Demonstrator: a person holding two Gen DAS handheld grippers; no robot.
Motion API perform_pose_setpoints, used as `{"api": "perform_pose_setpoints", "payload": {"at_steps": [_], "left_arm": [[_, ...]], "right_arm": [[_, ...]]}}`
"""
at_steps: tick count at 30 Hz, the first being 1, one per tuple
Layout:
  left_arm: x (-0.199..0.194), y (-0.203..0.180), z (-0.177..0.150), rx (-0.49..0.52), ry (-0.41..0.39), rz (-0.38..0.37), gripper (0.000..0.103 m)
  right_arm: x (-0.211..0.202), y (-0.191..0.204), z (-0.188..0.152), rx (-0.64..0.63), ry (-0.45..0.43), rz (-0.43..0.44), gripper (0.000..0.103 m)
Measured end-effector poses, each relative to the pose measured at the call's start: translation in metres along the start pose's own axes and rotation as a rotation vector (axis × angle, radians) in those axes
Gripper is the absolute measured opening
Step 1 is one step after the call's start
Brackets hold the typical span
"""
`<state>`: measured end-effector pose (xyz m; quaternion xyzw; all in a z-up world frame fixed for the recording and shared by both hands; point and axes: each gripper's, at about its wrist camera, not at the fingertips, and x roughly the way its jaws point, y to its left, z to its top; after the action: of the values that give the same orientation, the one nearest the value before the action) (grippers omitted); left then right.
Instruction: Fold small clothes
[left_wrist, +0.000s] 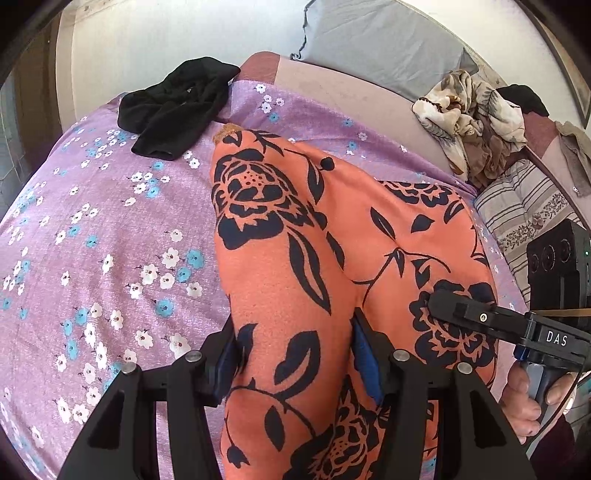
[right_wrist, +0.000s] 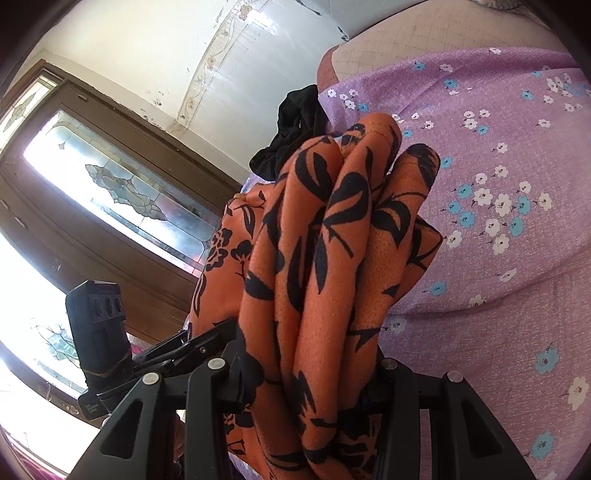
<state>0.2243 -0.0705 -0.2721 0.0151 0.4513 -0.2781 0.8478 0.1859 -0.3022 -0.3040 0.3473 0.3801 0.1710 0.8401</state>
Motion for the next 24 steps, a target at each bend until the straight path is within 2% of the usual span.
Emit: {"api": "perform_pose_setpoints", "payload": {"at_steps": [24], "left_arm": [[0.023,0.005,-0.008,0.017,0.062,0.07,0.058]], "right_arm": [[0.036,-0.009,0.005,0.05,0.07,-0.03,0.044]]}}
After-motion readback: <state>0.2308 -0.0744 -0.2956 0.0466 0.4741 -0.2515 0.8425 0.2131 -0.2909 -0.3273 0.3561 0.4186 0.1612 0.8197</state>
